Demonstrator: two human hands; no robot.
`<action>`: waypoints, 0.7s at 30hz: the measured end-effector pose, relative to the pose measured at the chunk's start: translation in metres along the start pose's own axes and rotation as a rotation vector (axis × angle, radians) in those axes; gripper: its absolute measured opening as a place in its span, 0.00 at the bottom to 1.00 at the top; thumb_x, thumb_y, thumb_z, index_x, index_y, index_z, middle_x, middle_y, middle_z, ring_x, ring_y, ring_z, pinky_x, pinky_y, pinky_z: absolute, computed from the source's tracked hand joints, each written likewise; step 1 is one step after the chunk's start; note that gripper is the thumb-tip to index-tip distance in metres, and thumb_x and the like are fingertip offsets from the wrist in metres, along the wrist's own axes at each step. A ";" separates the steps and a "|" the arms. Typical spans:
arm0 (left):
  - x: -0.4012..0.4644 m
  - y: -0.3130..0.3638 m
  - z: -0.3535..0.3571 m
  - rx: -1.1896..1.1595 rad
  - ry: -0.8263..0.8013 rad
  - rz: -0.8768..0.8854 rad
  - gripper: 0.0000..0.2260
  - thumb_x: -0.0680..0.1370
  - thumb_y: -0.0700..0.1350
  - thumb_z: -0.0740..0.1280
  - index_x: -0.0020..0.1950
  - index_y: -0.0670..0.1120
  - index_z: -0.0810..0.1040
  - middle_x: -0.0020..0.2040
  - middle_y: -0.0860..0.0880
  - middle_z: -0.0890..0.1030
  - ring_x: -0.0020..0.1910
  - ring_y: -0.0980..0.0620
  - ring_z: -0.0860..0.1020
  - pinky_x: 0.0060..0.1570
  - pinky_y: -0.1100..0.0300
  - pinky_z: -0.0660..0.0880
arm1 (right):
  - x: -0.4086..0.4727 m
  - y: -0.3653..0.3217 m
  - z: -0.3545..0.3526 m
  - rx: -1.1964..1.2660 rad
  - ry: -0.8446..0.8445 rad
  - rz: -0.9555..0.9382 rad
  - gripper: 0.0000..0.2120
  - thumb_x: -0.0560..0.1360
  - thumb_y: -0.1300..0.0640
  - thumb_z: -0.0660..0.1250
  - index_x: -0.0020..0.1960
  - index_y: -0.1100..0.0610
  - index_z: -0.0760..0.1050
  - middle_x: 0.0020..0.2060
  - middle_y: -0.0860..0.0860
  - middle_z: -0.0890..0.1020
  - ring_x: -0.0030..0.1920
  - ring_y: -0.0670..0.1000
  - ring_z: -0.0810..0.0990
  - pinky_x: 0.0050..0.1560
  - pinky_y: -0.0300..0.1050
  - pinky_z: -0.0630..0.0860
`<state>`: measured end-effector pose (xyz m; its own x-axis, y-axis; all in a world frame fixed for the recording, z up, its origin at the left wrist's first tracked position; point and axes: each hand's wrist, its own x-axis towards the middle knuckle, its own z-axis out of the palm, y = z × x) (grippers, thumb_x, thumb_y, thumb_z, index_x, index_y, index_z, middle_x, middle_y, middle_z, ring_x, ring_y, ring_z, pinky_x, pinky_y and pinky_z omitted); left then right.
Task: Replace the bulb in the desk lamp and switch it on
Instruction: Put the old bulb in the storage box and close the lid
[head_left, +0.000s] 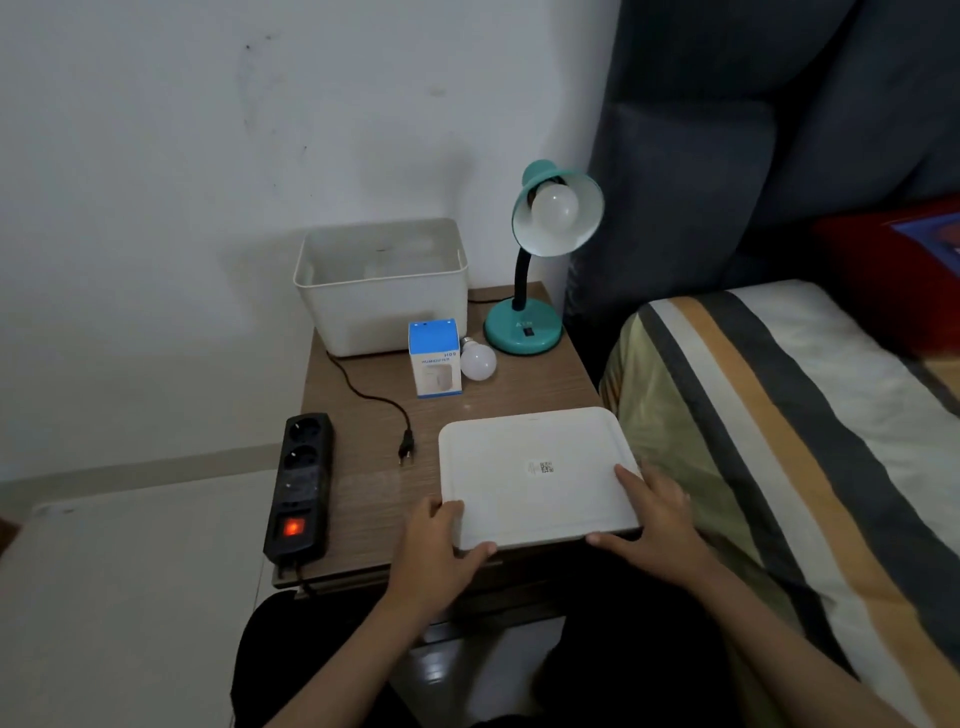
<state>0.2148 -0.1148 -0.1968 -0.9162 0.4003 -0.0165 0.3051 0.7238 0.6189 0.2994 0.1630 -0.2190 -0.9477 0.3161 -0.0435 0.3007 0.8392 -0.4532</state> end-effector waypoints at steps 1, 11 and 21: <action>0.001 0.001 0.000 -0.006 0.006 -0.002 0.27 0.70 0.57 0.71 0.64 0.46 0.71 0.60 0.47 0.71 0.59 0.49 0.70 0.55 0.56 0.74 | 0.003 -0.004 -0.002 -0.006 0.021 -0.010 0.52 0.58 0.20 0.57 0.73 0.49 0.57 0.73 0.56 0.59 0.71 0.58 0.58 0.71 0.56 0.54; 0.061 0.006 -0.041 -0.109 0.242 0.079 0.19 0.73 0.51 0.69 0.60 0.47 0.72 0.57 0.51 0.71 0.55 0.53 0.71 0.50 0.61 0.69 | 0.084 -0.092 -0.010 0.326 0.257 -0.160 0.24 0.71 0.55 0.72 0.64 0.59 0.72 0.60 0.54 0.75 0.59 0.48 0.72 0.61 0.39 0.66; 0.201 -0.030 -0.142 -0.069 0.477 -0.041 0.20 0.73 0.44 0.70 0.62 0.39 0.71 0.59 0.40 0.72 0.61 0.42 0.70 0.61 0.53 0.68 | 0.200 -0.145 0.015 0.331 0.127 -0.241 0.26 0.71 0.58 0.67 0.68 0.50 0.67 0.60 0.51 0.74 0.59 0.50 0.73 0.60 0.49 0.73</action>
<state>-0.0156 -0.1354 -0.1071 -0.9490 0.0577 0.3099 0.2626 0.6886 0.6759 0.0645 0.0982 -0.1759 -0.9599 0.1972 0.1992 0.0019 0.7152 -0.6989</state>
